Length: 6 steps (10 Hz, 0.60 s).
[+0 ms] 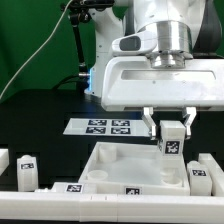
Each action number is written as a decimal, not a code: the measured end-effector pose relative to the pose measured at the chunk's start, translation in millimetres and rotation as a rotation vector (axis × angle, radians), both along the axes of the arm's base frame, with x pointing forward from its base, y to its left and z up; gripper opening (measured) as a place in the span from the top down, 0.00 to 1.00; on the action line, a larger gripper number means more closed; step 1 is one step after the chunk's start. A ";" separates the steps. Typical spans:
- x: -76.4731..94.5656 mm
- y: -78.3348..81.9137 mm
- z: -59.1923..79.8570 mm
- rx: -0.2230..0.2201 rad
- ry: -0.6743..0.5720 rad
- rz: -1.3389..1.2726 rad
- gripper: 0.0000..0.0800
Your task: Assemble one leg
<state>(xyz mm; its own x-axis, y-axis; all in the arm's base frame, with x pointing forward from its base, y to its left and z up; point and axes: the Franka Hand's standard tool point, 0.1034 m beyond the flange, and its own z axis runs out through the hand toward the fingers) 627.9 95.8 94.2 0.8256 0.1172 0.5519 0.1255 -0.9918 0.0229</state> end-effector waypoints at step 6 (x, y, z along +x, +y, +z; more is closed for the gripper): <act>1.6 13.4 -10.5 -0.001 0.005 0.019 0.65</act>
Offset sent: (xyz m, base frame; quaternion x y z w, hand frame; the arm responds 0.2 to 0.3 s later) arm 0.0042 0.0101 -0.0082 -0.0010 0.0036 0.0093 0.9999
